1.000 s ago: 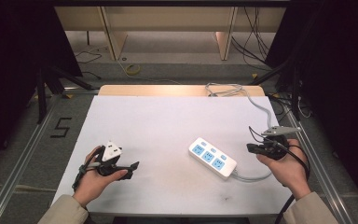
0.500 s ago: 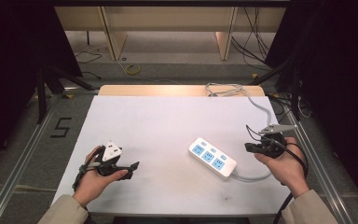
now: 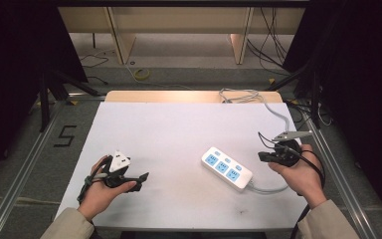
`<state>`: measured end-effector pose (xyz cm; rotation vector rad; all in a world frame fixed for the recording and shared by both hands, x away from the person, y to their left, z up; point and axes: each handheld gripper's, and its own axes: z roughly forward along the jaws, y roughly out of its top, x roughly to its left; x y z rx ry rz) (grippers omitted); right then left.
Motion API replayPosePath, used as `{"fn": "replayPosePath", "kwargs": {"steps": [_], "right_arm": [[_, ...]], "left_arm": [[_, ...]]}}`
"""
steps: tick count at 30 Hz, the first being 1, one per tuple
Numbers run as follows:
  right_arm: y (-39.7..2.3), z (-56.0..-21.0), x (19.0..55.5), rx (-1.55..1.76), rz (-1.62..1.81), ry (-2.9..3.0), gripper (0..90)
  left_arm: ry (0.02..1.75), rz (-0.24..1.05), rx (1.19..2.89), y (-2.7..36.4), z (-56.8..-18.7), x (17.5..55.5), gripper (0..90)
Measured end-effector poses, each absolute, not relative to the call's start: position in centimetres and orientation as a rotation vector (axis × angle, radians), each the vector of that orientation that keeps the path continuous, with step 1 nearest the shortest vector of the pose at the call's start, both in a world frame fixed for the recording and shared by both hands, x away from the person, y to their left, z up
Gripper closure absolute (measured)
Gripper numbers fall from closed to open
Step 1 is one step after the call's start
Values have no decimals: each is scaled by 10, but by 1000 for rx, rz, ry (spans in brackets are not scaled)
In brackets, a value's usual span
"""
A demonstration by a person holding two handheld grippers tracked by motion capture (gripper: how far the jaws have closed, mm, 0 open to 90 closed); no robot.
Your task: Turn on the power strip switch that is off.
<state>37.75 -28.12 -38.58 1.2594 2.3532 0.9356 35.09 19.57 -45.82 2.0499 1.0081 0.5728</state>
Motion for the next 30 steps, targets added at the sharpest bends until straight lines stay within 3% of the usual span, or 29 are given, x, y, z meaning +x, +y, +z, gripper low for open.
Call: {"fn": "replayPosePath", "kwargs": {"steps": [30], "right_arm": [[-266,-382,384,1227,917,2392,900]], "left_arm": [[1001,576,2053,196,-458,351,165]]}}
